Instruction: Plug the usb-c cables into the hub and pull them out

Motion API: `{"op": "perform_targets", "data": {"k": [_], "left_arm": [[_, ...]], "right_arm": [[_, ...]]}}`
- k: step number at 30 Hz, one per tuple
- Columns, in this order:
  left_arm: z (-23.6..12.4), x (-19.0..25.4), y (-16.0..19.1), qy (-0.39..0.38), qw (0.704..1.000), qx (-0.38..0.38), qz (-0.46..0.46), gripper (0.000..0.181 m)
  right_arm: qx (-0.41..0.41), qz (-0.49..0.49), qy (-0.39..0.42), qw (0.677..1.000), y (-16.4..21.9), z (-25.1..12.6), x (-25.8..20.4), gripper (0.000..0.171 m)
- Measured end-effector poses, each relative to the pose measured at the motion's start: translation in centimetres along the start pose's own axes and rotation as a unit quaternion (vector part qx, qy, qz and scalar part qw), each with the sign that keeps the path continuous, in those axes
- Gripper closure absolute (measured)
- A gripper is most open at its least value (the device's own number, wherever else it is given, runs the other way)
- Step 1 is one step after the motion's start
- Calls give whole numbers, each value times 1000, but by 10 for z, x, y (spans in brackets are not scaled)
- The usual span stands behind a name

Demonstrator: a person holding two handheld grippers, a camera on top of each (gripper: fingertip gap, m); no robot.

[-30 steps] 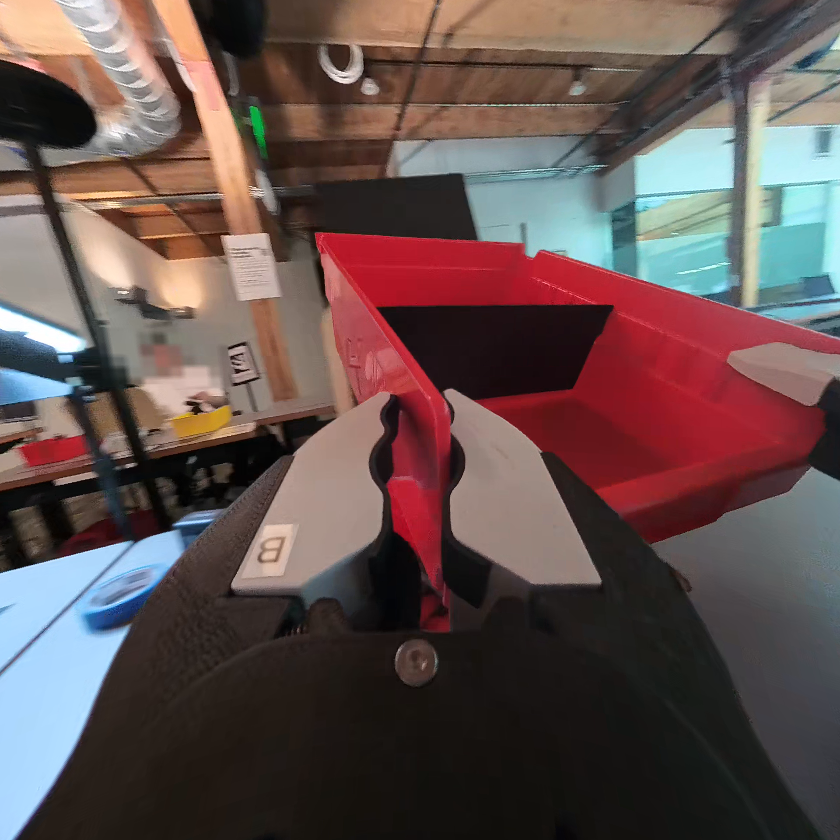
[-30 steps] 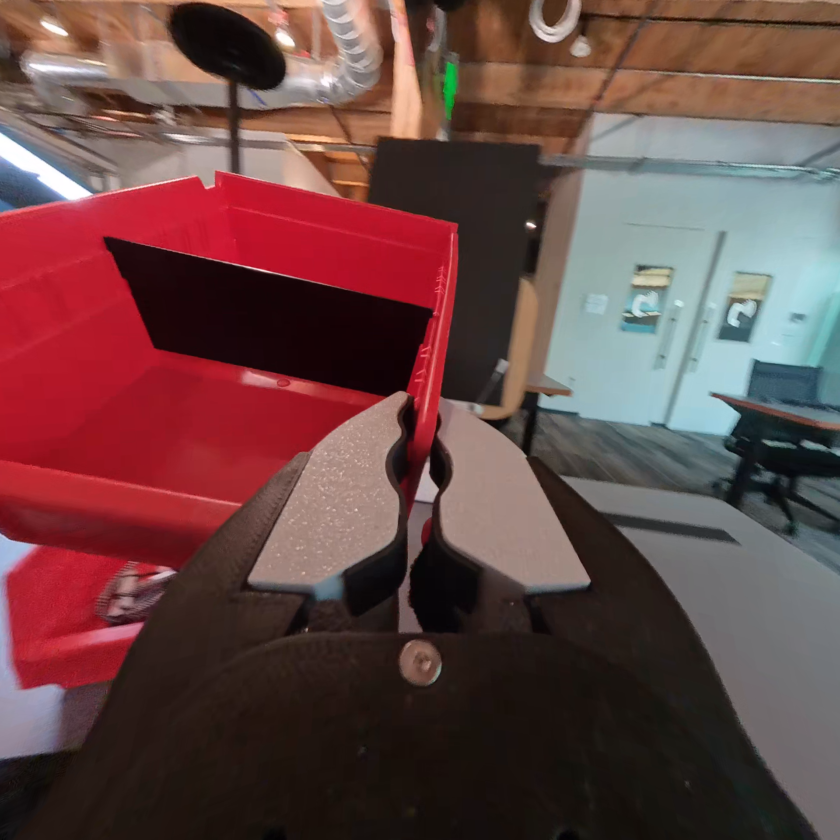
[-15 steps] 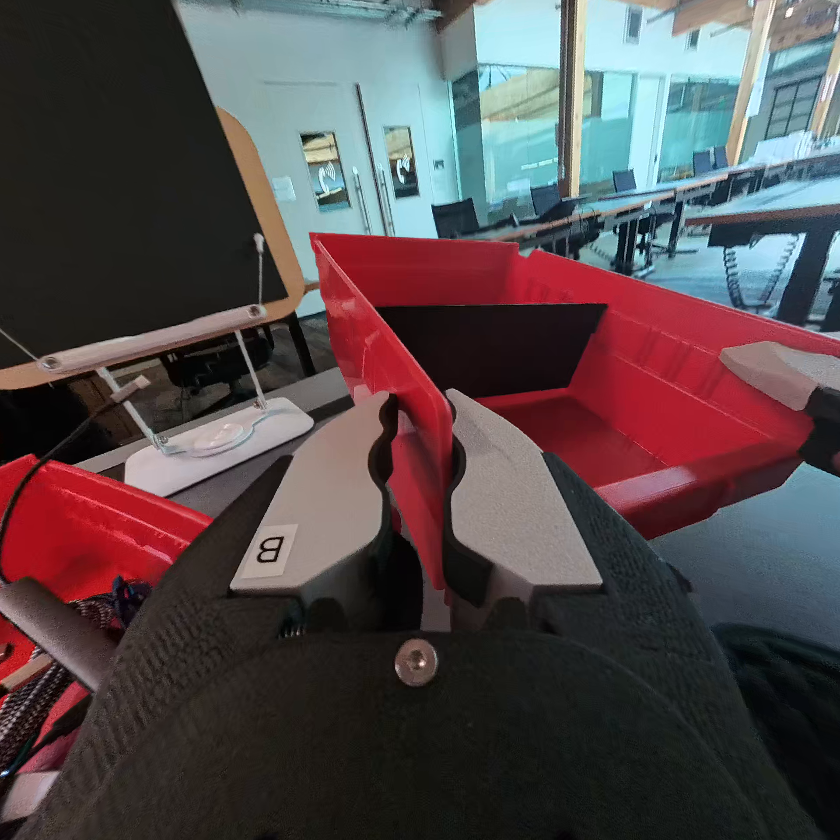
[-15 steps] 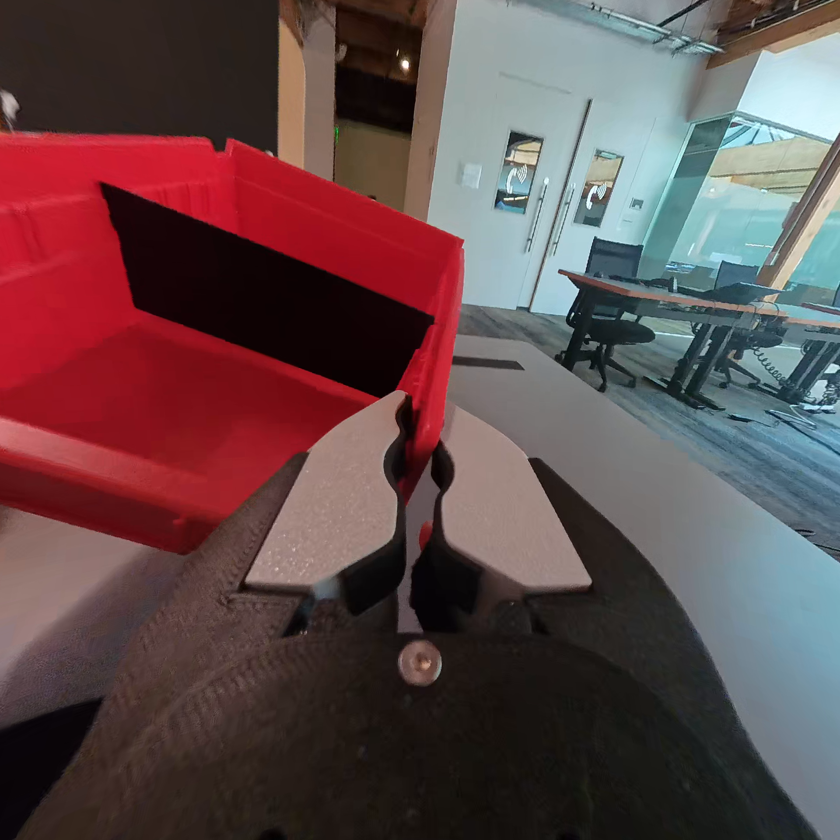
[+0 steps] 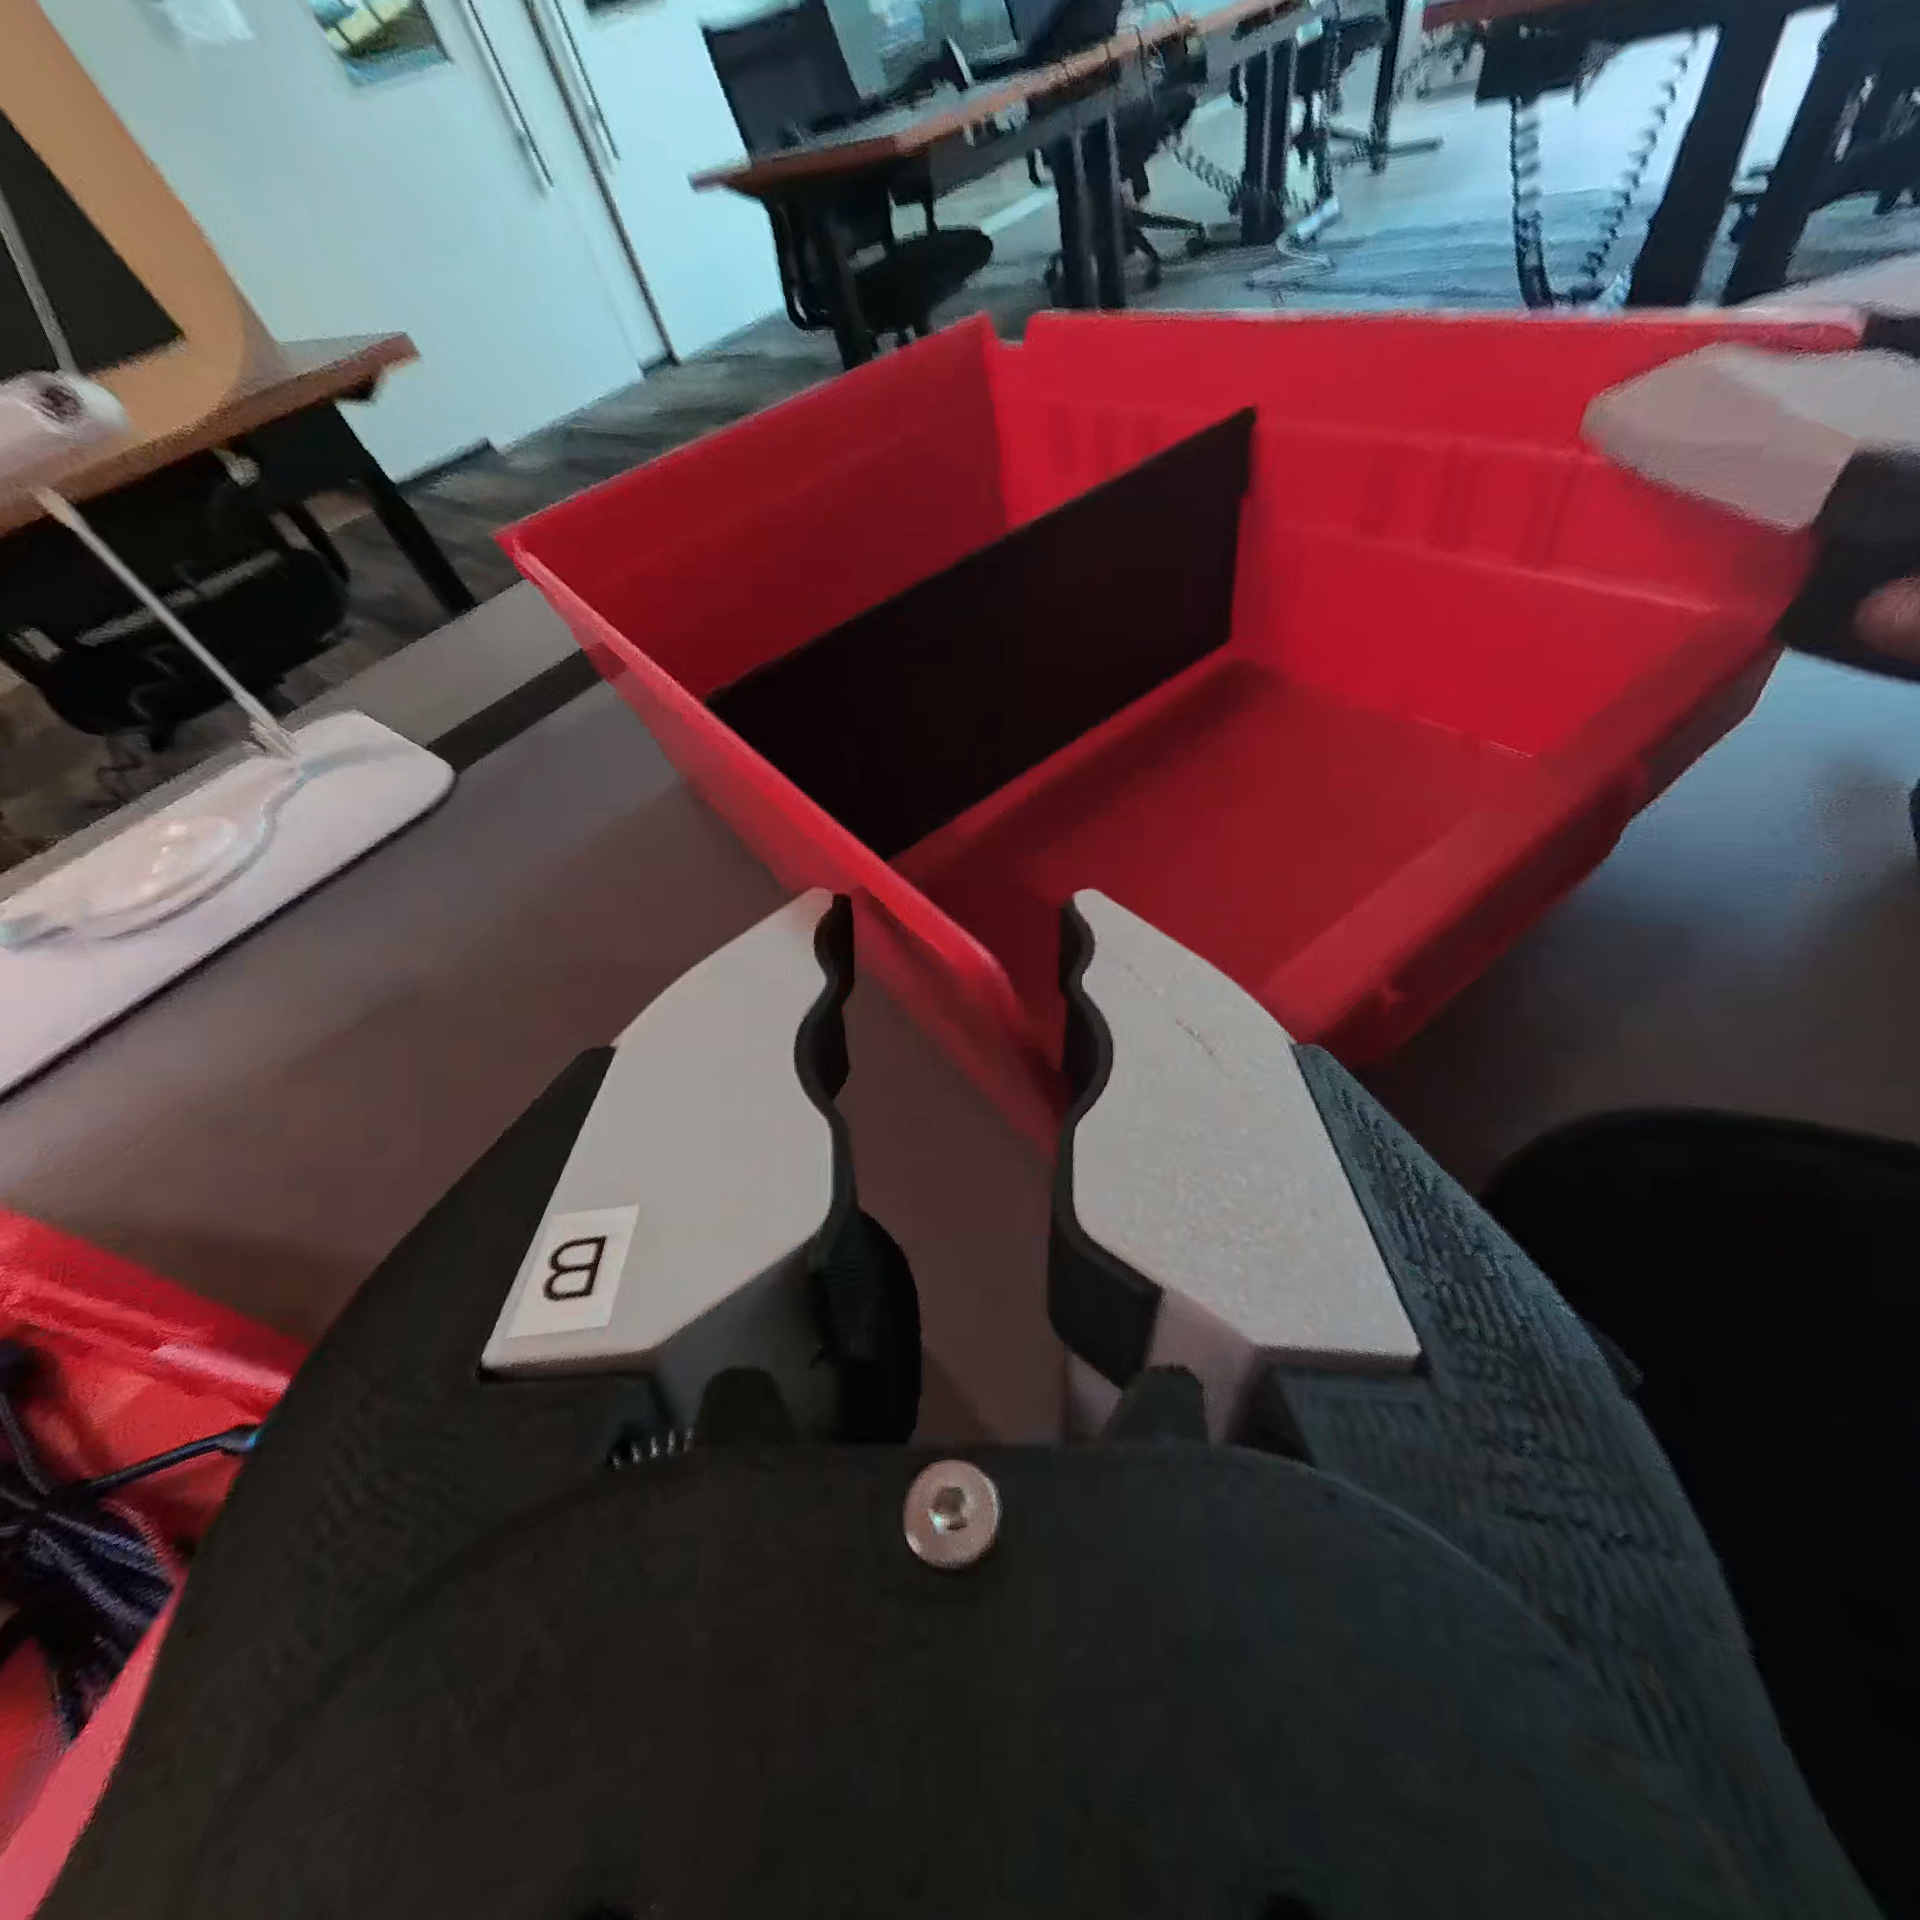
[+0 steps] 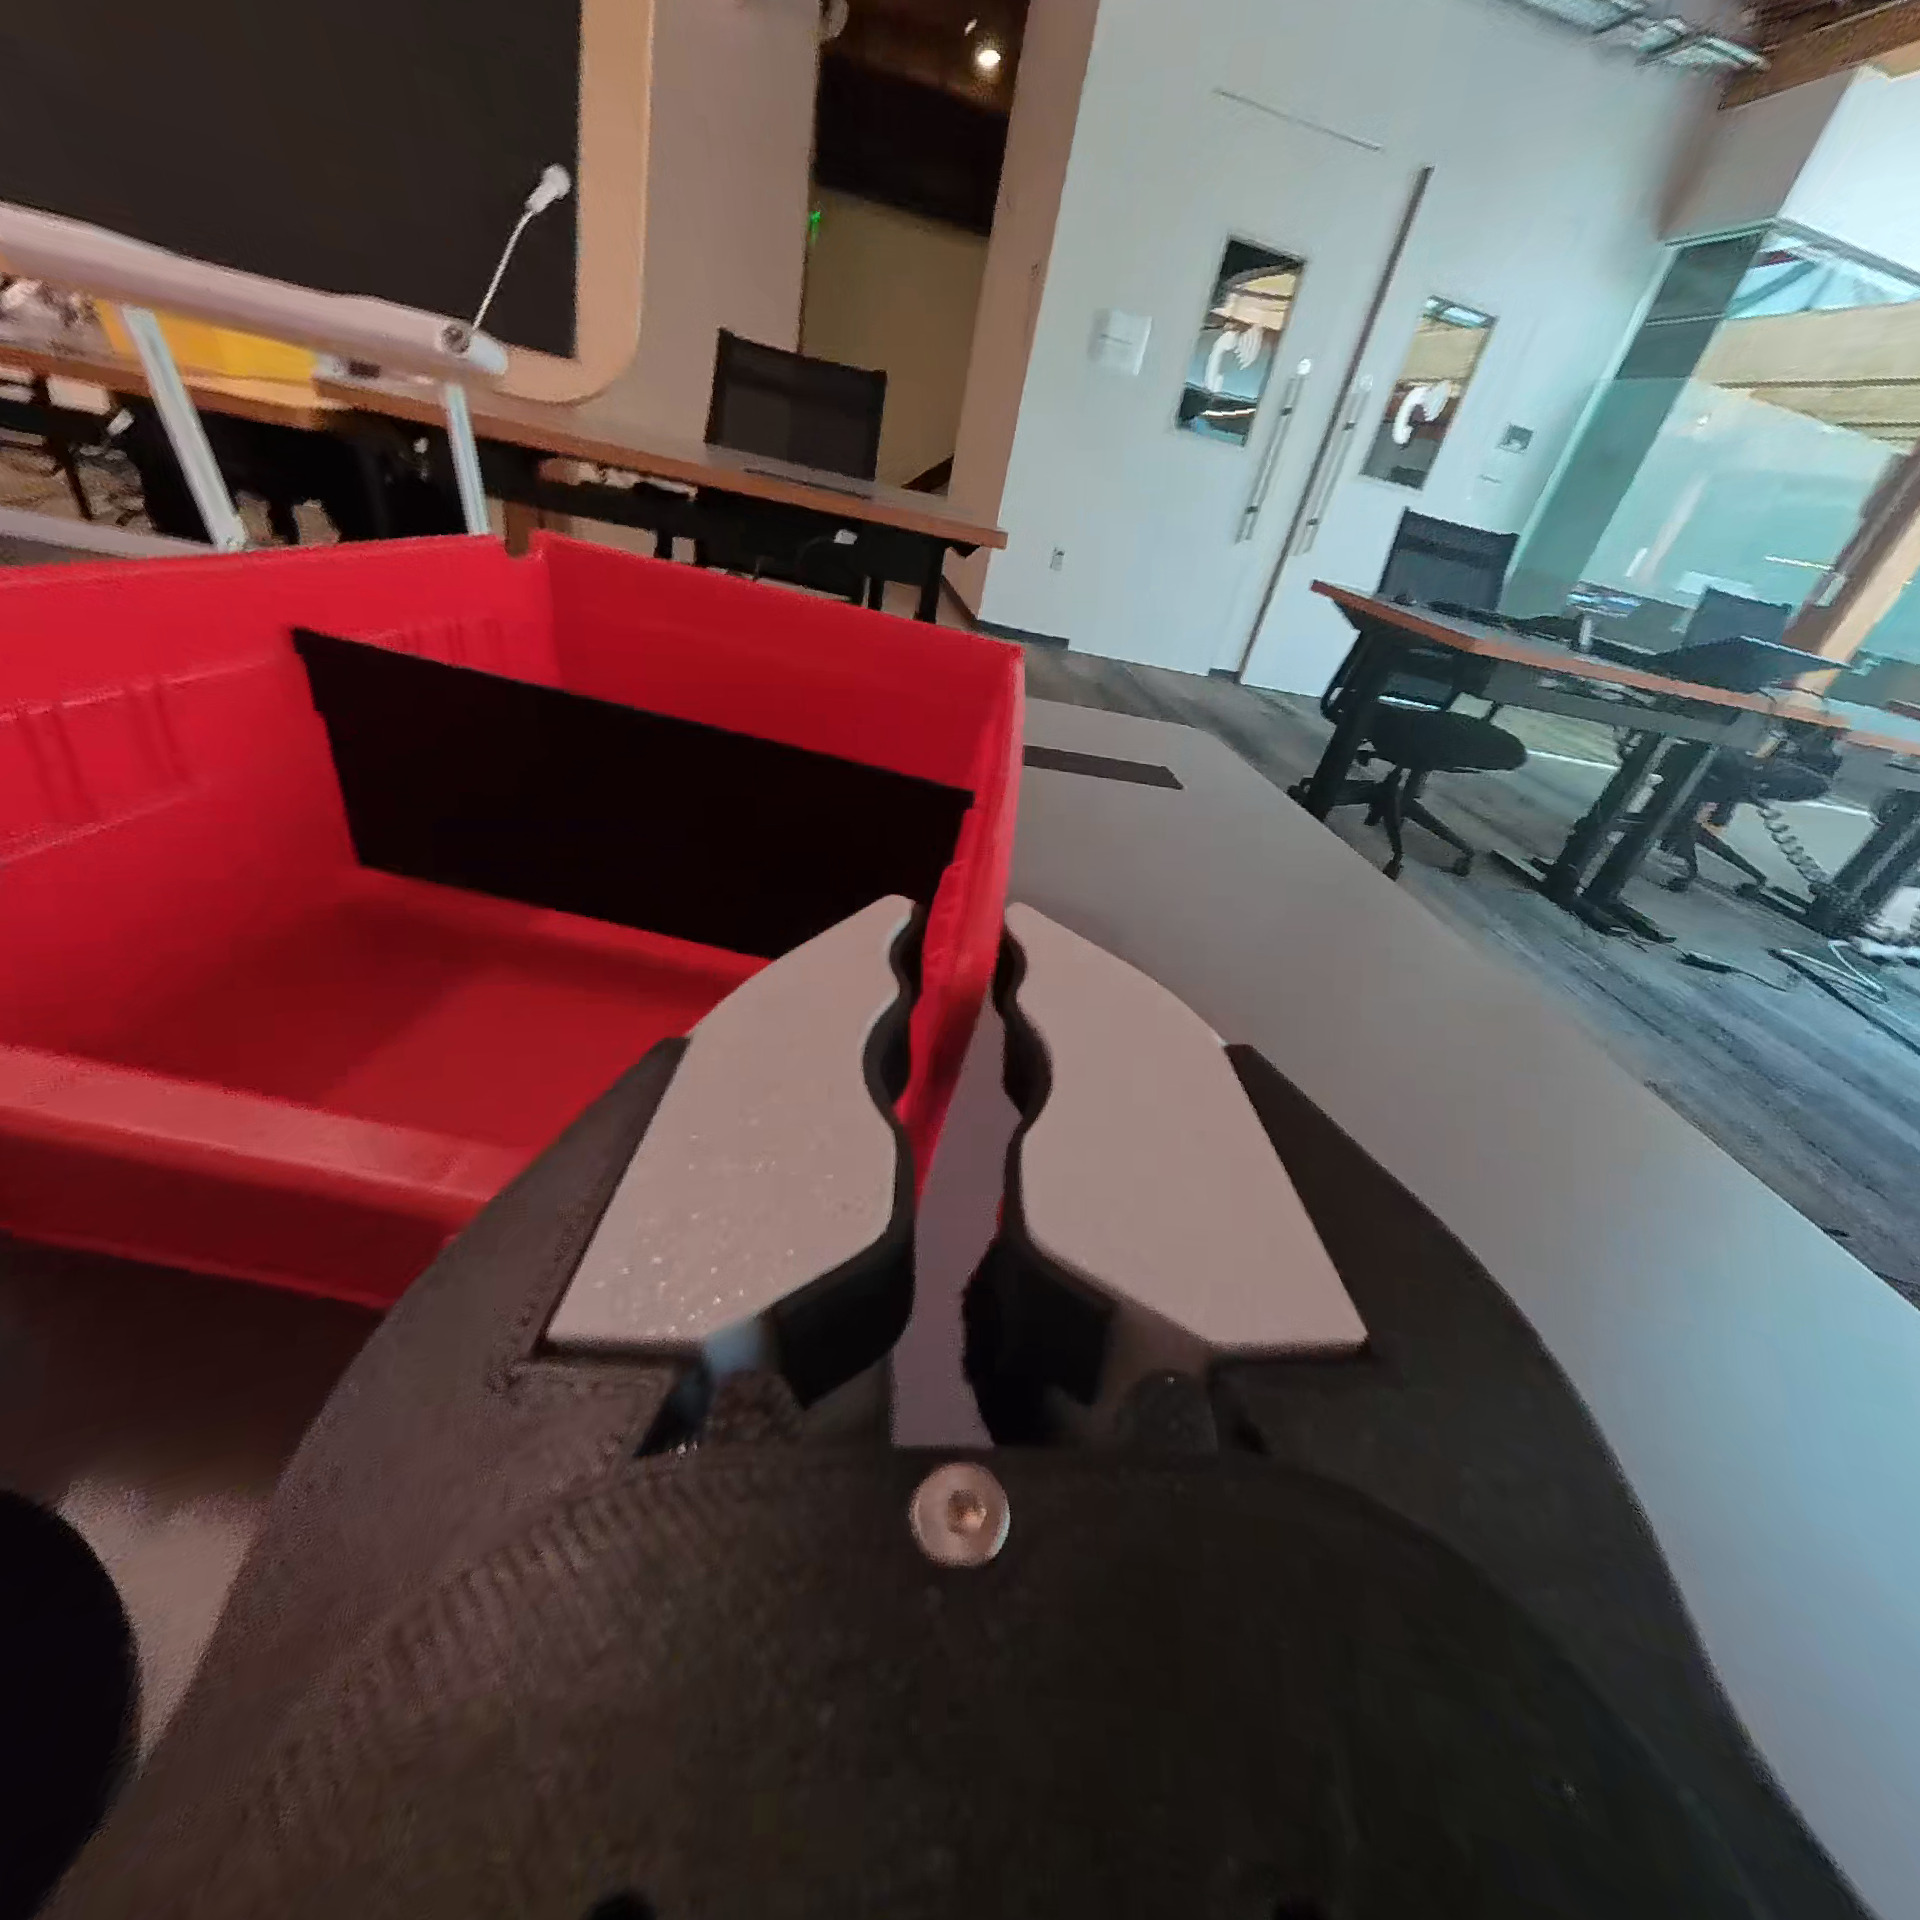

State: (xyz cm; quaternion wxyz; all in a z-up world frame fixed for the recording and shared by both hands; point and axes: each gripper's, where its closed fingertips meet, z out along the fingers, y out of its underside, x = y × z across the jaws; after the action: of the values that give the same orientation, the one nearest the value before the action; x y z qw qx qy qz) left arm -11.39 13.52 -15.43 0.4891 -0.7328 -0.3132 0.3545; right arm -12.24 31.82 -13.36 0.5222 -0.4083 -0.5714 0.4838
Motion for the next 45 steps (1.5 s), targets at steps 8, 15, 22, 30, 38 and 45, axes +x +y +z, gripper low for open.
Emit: {"op": "perform_targets", "data": {"k": [8,15,22,30,38,45], "left_arm": [[-66,-33,-16,-65,991,16,116,120],[-112,-96,73,-47,965,-211,146,116],[-139,-135,129,-50,926,-350,130,149],[-201,-163,154,-46,918,-377,112,146],[-268,-189,177,-49,910,-387,139,143],[-318,-193,192,-39,902,-402,155,142]], "right_arm": [[151,59,10,987,-42,-19,24,82],[245,227,-46,941,-66,-38,44,79],[254,199,-44,946,-70,-42,40,85],[223,140,-113,958,-69,-39,7,90],[233,80,-248,937,-98,-62,-78,100],[-89,-102,-341,930,-4,-41,-150,124]]}}
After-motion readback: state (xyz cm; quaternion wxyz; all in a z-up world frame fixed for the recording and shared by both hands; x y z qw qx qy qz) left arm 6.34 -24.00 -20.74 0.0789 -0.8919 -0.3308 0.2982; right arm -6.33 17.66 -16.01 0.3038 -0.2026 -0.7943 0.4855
